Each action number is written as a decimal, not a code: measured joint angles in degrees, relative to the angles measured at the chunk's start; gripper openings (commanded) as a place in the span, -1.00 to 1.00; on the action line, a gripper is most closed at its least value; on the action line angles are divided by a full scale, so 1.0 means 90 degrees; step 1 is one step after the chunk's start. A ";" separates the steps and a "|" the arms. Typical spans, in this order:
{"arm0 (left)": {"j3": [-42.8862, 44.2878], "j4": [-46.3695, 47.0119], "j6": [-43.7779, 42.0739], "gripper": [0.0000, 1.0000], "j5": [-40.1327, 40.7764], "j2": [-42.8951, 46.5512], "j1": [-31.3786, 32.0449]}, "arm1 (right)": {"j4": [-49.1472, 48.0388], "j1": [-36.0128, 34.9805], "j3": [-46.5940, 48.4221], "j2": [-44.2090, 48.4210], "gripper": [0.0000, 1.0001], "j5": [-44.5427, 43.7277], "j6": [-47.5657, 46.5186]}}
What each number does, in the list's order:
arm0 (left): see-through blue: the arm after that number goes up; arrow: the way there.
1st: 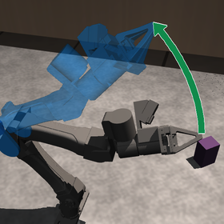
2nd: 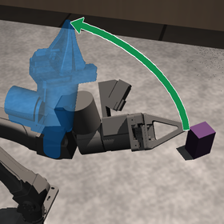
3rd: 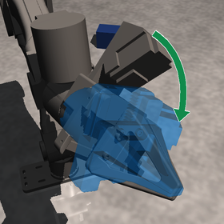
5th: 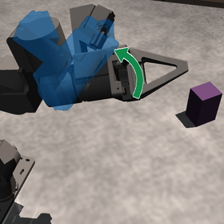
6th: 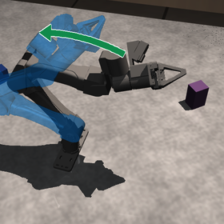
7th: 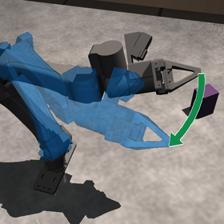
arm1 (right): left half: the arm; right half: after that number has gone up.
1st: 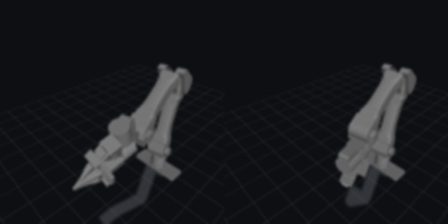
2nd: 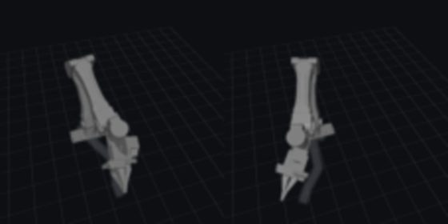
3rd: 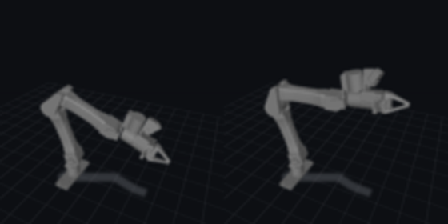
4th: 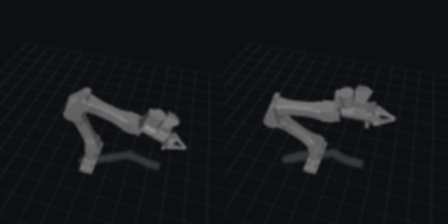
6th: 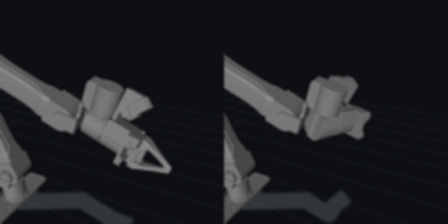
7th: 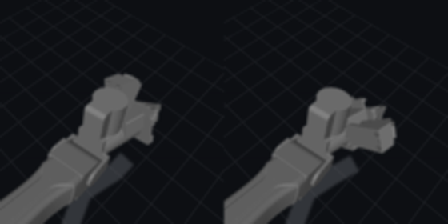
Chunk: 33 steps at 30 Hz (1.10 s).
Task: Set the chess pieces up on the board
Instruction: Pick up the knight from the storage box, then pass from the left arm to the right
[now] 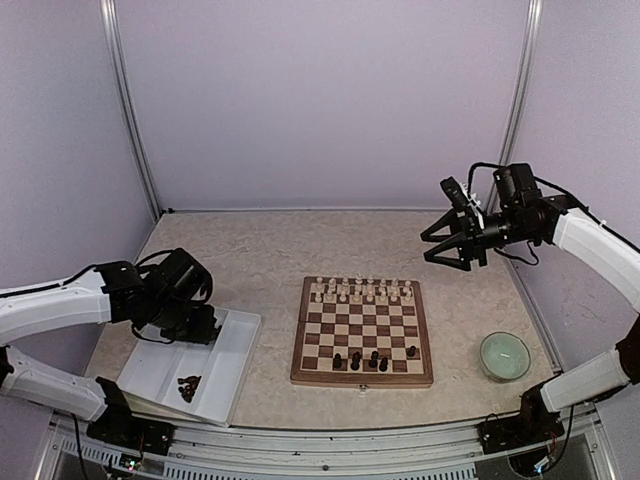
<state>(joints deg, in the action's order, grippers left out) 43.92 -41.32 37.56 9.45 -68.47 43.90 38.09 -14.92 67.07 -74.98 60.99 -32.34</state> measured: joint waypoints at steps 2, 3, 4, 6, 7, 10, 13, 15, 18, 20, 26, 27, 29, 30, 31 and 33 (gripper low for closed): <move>0.0104 -0.0287 0.0151 -0.90 0.0000 0.0583 0.0114 | -0.0005 -0.0083 0.0000 0.0000 0.25 -0.0017 0.0010; 0.0134 -0.0406 0.0216 -0.90 -0.0010 0.0877 0.0141 | -0.0027 -0.0151 -0.0007 0.0000 0.25 -0.0024 0.0029; 0.0148 -0.0478 0.0260 -0.91 -0.0024 0.1158 0.0163 | -0.0049 -0.0219 -0.0024 0.0000 0.25 -0.0024 0.0044; 0.0148 -0.0520 0.0311 -0.91 -0.0119 0.1700 0.0194 | -0.0107 -0.0384 -0.0085 0.0000 0.25 -0.0044 0.0075; 0.0148 -0.0483 0.0321 -0.92 -0.0209 0.1984 0.0226 | -0.0126 -0.0476 -0.0112 0.0000 0.25 -0.0056 0.0095; 0.0121 -0.0078 0.0294 -0.92 -0.0532 0.2708 0.0396 | -0.0148 -0.0731 -0.0104 -0.0007 0.24 -0.0070 0.0177; 0.0109 0.0583 0.0192 -0.92 -0.0930 0.3055 0.0551 | -0.0153 -0.1010 0.0078 -0.0075 0.24 -0.0126 0.0223; 0.0175 0.0996 0.0087 -0.92 -0.1282 0.2934 0.0585 | -0.0058 -0.1319 0.0362 -0.0175 0.25 -0.0333 0.0061; 0.0571 0.1299 -0.0170 -0.92 -0.1846 0.2130 0.0595 | 0.0138 -0.2011 0.0945 -0.0362 0.24 -0.0906 -0.0568; 0.1044 0.1426 -0.0372 -0.93 -0.2297 0.1280 0.0622 | 0.0223 -0.2475 0.1183 -0.0418 0.24 -0.1416 -0.1134; 0.2234 0.1579 -0.0988 -0.94 -0.3725 -0.1134 0.0748 | 0.0306 -0.3487 0.1246 -0.0602 0.23 -0.2977 -0.2307; 0.2344 0.1564 -0.1069 -0.94 -0.3910 -0.1406 0.0763 | 0.0296 -0.3604 0.1241 -0.0651 0.24 -0.3208 -0.2402; 0.2565 0.1523 -0.1226 -0.94 -0.4279 -0.1911 0.0804 | 0.0257 -0.3827 0.1212 -0.0750 0.23 -0.3650 -0.2591; 0.2659 0.1503 -0.1294 -0.94 -0.4461 -0.2123 0.0826 | 0.0245 -0.3968 0.1195 -0.0816 0.23 -0.3881 -0.2679; 0.2744 0.1489 -0.1360 -0.95 -0.4643 -0.2307 0.0843 | 0.0226 -0.4080 0.1180 -0.0867 0.23 -0.4051 -0.2744; 0.2851 0.1477 -0.1428 -0.95 -0.4920 -0.2535 0.0860 | 0.0194 -0.4325 0.1163 -0.1005 0.22 -0.4413 -0.2856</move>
<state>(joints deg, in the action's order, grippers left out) 69.58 -28.03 24.71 -34.83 -91.29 51.64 39.83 -53.84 77.54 -84.03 21.28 -58.04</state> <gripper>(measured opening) 0.092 0.616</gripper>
